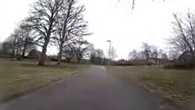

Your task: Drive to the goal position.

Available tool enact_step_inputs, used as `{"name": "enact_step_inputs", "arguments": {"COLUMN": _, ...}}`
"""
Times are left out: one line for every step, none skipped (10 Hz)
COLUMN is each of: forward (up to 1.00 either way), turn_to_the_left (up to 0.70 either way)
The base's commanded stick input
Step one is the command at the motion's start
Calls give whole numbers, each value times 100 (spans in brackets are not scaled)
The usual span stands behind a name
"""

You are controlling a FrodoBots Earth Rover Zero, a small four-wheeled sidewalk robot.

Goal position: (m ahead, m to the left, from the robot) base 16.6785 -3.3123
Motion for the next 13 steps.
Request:
{"name": "enact_step_inputs", "arguments": {"forward": 100, "turn_to_the_left": 0}}
{"name": "enact_step_inputs", "arguments": {"forward": 100, "turn_to_the_left": 0}}
{"name": "enact_step_inputs", "arguments": {"forward": 100, "turn_to_the_left": 0}}
{"name": "enact_step_inputs", "arguments": {"forward": 100, "turn_to_the_left": 0}}
{"name": "enact_step_inputs", "arguments": {"forward": 100, "turn_to_the_left": 0}}
{"name": "enact_step_inputs", "arguments": {"forward": 100, "turn_to_the_left": 0}}
{"name": "enact_step_inputs", "arguments": {"forward": 100, "turn_to_the_left": 0}}
{"name": "enact_step_inputs", "arguments": {"forward": 100, "turn_to_the_left": 0}}
{"name": "enact_step_inputs", "arguments": {"forward": 100, "turn_to_the_left": 0}}
{"name": "enact_step_inputs", "arguments": {"forward": 100, "turn_to_the_left": 0}}
{"name": "enact_step_inputs", "arguments": {"forward": 100, "turn_to_the_left": 0}}
{"name": "enact_step_inputs", "arguments": {"forward": 100, "turn_to_the_left": 0}}
{"name": "enact_step_inputs", "arguments": {"forward": 100, "turn_to_the_left": 0}}
